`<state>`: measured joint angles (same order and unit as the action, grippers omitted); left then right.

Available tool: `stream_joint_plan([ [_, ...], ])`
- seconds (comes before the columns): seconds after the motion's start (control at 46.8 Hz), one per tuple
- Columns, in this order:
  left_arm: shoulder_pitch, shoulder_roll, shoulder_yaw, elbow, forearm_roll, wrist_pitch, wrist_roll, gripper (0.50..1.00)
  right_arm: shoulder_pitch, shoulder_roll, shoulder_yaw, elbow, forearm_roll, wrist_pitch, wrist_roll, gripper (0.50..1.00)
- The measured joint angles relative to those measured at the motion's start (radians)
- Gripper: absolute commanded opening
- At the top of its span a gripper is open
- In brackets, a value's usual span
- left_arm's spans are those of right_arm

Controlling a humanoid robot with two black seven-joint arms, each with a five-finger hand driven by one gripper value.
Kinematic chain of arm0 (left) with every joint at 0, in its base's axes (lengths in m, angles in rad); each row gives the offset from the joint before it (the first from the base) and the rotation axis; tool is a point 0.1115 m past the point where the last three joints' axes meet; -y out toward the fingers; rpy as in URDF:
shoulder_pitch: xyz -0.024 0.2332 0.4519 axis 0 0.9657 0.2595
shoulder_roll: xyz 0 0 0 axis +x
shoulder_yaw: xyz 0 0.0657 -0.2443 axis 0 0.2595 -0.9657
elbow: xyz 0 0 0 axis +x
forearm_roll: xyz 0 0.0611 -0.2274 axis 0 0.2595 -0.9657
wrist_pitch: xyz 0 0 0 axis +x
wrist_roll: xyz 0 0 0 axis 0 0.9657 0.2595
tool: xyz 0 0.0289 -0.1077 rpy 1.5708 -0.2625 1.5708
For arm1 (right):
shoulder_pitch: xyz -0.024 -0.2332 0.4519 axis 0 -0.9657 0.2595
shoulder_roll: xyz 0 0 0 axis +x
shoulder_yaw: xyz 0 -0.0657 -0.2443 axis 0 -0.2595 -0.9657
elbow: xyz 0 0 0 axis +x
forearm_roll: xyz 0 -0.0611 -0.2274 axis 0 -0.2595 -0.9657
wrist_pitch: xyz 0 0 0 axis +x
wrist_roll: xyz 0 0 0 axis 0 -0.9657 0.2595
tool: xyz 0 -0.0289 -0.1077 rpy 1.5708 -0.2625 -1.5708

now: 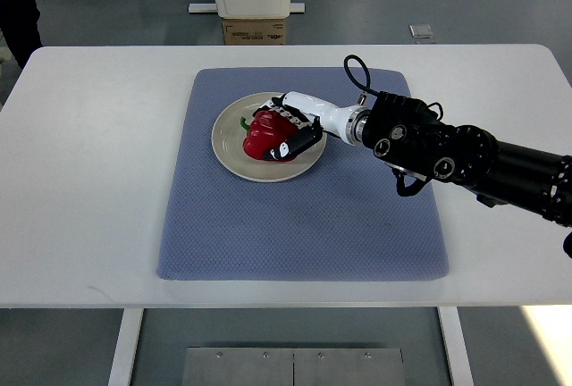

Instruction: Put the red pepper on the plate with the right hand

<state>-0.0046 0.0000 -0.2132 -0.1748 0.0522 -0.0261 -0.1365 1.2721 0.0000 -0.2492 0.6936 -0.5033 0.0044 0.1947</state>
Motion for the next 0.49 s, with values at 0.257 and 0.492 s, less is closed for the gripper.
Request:
stream_joint_plan([
  [0.257,0.000,0.000,0.000,0.000,0.000,0.000,0.000,1.000,-0.001,0.000,0.001,0.000,0.003,-0.019,0.000,0.987],
  [0.492,0.000,0.000,0.000,0.000,0.000,0.000,0.000,1.000,0.004,0.000,0.007,-0.009,0.003,-0.020,-0.002,0.998],
])
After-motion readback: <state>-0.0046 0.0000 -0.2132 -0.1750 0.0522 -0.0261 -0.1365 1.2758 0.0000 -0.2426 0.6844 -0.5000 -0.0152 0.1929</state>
